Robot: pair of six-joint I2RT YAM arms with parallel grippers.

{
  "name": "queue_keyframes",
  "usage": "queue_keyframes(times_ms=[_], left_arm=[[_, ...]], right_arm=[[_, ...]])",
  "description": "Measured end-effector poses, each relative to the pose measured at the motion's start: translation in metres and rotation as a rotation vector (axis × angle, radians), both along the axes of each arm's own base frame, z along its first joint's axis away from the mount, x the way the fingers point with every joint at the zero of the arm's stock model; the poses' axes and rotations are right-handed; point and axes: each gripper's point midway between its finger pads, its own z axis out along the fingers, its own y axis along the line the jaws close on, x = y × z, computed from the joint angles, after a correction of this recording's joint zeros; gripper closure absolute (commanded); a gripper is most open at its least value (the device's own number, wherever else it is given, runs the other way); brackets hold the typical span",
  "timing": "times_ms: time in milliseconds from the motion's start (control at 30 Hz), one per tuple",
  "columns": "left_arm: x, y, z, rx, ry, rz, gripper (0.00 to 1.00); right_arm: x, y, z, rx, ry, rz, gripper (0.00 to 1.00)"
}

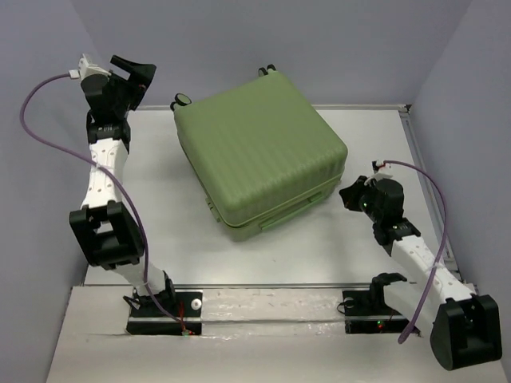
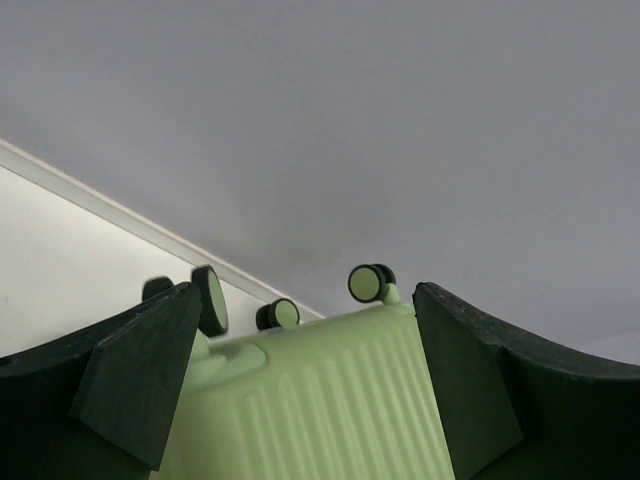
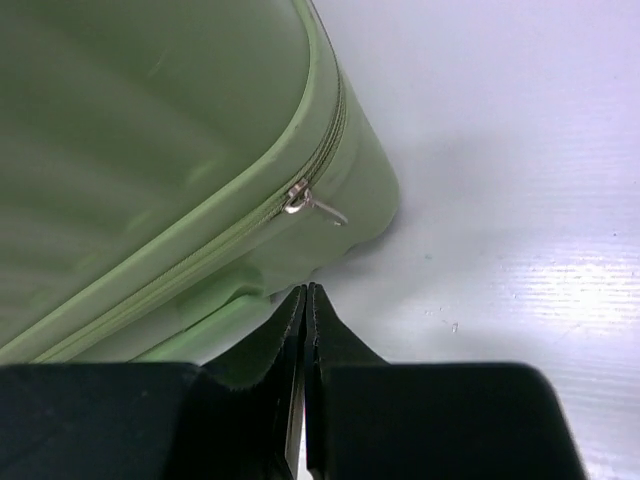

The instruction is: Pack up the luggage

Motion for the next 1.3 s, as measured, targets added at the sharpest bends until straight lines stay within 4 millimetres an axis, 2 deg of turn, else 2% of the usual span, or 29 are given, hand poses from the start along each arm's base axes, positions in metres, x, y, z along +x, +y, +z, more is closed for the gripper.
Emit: queue_keyframes(times_ms=[100,133,200,233,267,300,333,367,400,500,533,567,633,733,800,1033,1233,1300], left_arm=[[-0.039,-0.016,0.027,0.044,-0.047,0.008,0.01],[-0.06,-0.031,0.033,0.062,-0.071,-0.001,0.01],[-0.101,-0.068,0.03,0.085,-0.089,-0.057,0.01],[-0.129,-0.095,0.024,0.097,-0.097,-0.113,0.01],[-0.154,-0.118,0.014,0.105,-0.096,-0.17,0.01],[-0.171,-0.133,0.004,0.111,-0.088,-0.216,0.01],[-0.197,-0.149,-0.008,0.129,-0.094,-0.266,0.01],[-0.216,-0.154,-0.025,0.144,-0.075,-0.287,0.02],[-0.227,-0.155,-0.036,0.156,-0.059,-0.296,0.04],[-0.26,-0.146,-0.079,0.197,-0.002,-0.283,0.06],[-0.271,-0.143,-0.1,0.209,0.032,-0.282,0.06],[-0.279,-0.141,-0.119,0.216,0.066,-0.285,0.06],[-0.291,-0.142,-0.145,0.22,0.103,-0.304,0.06],[-0.301,-0.151,-0.183,0.219,0.198,-0.352,0.06],[-0.303,-0.153,-0.197,0.224,0.237,-0.357,0.06],[-0.308,-0.158,-0.226,0.231,0.279,-0.36,0.06],[-0.314,-0.165,-0.252,0.248,0.324,-0.385,0.06],[-0.313,-0.167,-0.255,0.255,0.332,-0.385,0.06]], right_arm=[[0.011,-0.003,-0.006,-0.036,-0.01,-0.005,0.87],[0.015,-0.004,-0.008,-0.049,-0.015,-0.008,0.86],[0.019,-0.007,-0.007,-0.062,-0.046,-0.015,0.83],[0.02,-0.008,-0.007,-0.064,-0.054,-0.017,0.82],[0.021,-0.009,-0.005,-0.067,-0.072,-0.019,0.79],[0.023,-0.011,-0.004,-0.072,-0.085,-0.023,0.76],[0.024,-0.012,-0.002,-0.075,-0.096,-0.026,0.74],[0.027,-0.013,0.0,-0.079,-0.11,-0.026,0.72],[0.028,-0.015,0.001,-0.085,-0.118,-0.03,0.69],[0.032,-0.019,-0.001,-0.086,-0.119,-0.028,0.62],[0.033,-0.019,-0.003,-0.084,-0.114,-0.022,0.61],[0.033,-0.019,-0.006,-0.082,-0.107,-0.013,0.61],[0.033,-0.017,-0.011,-0.076,-0.091,0.011,0.6],[0.035,-0.011,-0.017,-0.064,-0.065,0.062,0.6],[0.038,-0.006,-0.019,-0.061,-0.054,0.096,0.59],[0.043,-0.003,-0.019,-0.112,-0.072,0.183,0.58],[0.051,0.004,-0.03,-0.149,-0.053,0.283,0.58],[0.053,0.007,-0.034,-0.166,-0.049,0.336,0.58]])
